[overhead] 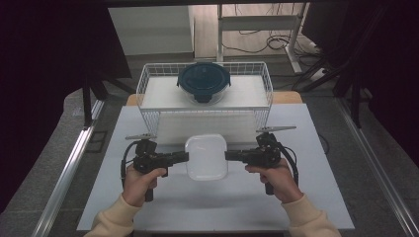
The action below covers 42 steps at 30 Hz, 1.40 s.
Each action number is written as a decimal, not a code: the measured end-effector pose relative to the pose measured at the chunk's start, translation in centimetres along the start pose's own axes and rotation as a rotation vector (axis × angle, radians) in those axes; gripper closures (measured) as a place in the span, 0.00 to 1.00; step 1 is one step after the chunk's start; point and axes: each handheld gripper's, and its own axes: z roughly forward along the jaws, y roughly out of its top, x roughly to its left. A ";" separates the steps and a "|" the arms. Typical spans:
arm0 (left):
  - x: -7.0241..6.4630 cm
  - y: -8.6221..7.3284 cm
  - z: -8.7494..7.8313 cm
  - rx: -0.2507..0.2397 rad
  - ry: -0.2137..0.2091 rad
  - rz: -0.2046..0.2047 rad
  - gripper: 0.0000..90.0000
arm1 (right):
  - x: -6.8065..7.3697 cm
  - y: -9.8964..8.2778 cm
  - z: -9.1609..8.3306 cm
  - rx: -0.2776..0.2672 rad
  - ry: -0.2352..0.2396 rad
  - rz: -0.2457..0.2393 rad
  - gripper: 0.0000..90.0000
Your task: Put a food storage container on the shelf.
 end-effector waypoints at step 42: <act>-3.0 9.3 -3.4 -0.079 0.005 0.142 0.88 | 3.7 8.8 -2.8 -0.107 -0.025 -0.143 0.90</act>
